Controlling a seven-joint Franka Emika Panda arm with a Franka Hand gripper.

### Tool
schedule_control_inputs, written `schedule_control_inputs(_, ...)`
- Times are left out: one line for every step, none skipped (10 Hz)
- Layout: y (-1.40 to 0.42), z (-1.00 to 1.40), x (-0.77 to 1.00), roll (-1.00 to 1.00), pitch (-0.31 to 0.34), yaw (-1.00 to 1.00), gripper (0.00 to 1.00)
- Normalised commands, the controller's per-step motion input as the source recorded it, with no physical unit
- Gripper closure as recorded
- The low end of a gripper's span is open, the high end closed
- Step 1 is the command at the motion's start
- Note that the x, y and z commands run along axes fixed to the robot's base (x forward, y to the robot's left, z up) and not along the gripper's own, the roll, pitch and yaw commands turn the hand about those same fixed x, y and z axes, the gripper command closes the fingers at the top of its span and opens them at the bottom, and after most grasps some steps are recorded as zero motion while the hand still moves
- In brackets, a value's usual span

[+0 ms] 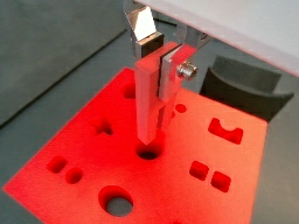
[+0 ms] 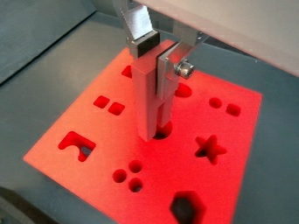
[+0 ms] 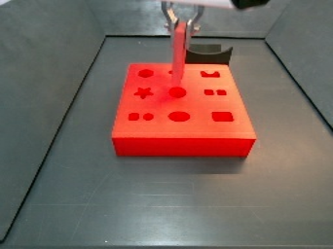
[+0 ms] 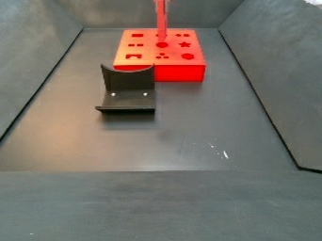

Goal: Insert the double-square object.

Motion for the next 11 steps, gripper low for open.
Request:
schedule_control_inputs(0.05, -0.21, 0.24, -0.11, -0.074, -0.5, 1.0)
schedule_control_inputs(0.09, -0.05, 0.24, -0.14, -0.074, -0.69, 1.0)
schedule_control_inputs(0.01, 0.0, 0.06, -0.08, -0.041, -0.91, 1.0)
schedule_control_inputs(0.0, 0.0, 0.09, -0.06, -0.006, -0.99, 1.0)
schedule_control_inputs(0.0, 0.0, 0.08, -0.06, 0.0, -0.99, 1.0)
schedule_control_inputs(0.0, -0.02, 0.07, -0.05, 0.0, -1.0, 1.0)
schedule_control_inputs(0.0, -0.01, 0.08, -0.06, -0.01, -1.0, 1.0)
schedule_control_inputs(0.0, 0.0, 0.11, -0.08, -0.037, -0.97, 1.0)
schedule_control_inputs(0.0, 0.0, 0.22, -0.08, -0.041, -0.87, 1.0)
schedule_control_inputs(0.0, 0.0, 0.27, -0.08, -0.043, -0.82, 1.0)
schedule_control_inputs(0.0, -0.03, 0.33, -0.06, -0.041, -0.77, 1.0)
